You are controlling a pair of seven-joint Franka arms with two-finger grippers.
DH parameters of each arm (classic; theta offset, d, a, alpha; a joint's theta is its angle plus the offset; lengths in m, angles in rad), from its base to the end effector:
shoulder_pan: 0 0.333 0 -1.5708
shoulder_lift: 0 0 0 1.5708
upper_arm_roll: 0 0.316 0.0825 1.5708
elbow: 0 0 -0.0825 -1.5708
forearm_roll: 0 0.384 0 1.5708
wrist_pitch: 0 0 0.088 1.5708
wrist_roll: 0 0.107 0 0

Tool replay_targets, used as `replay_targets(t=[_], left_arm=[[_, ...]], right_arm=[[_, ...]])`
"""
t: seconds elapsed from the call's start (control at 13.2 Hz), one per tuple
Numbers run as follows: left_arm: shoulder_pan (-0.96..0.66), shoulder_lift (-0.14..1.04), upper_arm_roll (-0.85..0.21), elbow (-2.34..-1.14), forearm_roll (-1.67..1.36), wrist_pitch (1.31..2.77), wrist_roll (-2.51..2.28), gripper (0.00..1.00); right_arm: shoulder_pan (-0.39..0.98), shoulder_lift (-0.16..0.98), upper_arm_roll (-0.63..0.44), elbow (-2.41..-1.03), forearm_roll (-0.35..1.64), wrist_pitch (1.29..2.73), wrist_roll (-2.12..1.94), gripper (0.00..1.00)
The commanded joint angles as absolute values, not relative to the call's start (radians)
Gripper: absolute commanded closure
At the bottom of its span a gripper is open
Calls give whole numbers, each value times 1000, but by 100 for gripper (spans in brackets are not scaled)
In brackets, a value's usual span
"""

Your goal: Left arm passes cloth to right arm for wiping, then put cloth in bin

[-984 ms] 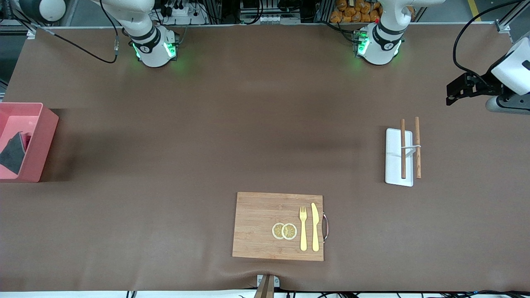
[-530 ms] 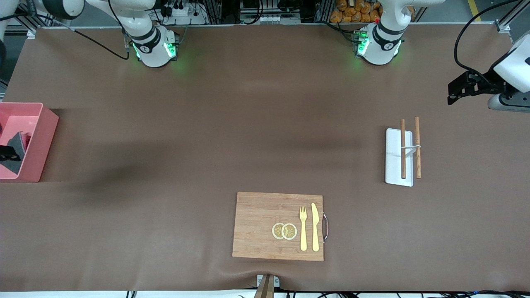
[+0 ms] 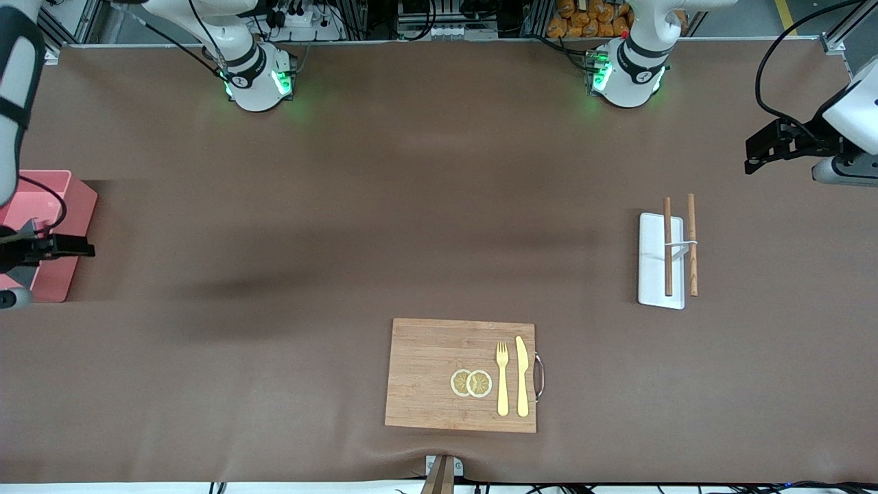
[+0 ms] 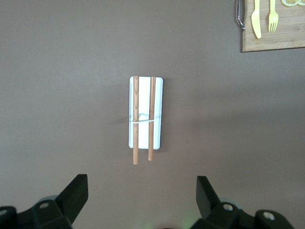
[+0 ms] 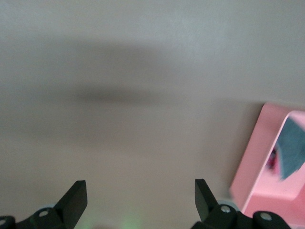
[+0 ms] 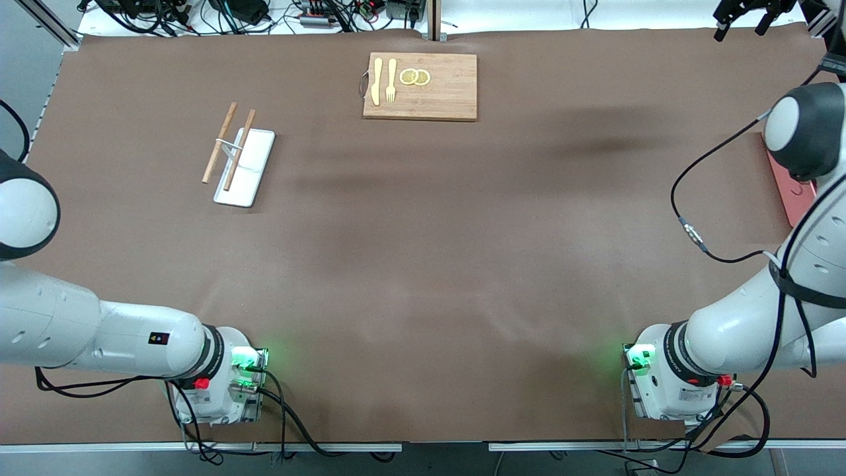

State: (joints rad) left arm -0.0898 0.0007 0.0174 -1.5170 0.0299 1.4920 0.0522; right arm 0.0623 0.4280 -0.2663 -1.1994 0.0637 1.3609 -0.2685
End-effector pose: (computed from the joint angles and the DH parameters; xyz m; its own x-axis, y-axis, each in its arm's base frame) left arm 0.5458 -0.0362 0.6425 0.9922 -0.1219 -0.0272 -0.1227 -0.9920 -0.0285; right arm 0.6431 -0.0879 0.5274 0.9642 0.0792 -0.2531 0.0760 -0.9969 -0.0222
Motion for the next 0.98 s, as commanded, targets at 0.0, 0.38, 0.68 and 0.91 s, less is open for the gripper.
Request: replay_targets(t=[0.0, 0.38, 0.68, 0.91], left_arm=[[-86, -8, 14, -1509, 52, 1486, 67, 0], [-86, -5, 14, -1509, 52, 1486, 66, 0], [-84, -6, 14, -1509, 52, 1486, 67, 0], [-86, -5, 14, -1509, 52, 1486, 66, 0]], right_arm=[[19, 219, -148, -1368, 72, 1331, -50, 0], [-84, 10, -60, -1511, 60, 1350, -45, 0], [-87, -91, -41, -1621, 49, 1422, -48, 0], [-83, -87, 24, -1599, 14, 1476, -31, 0]])
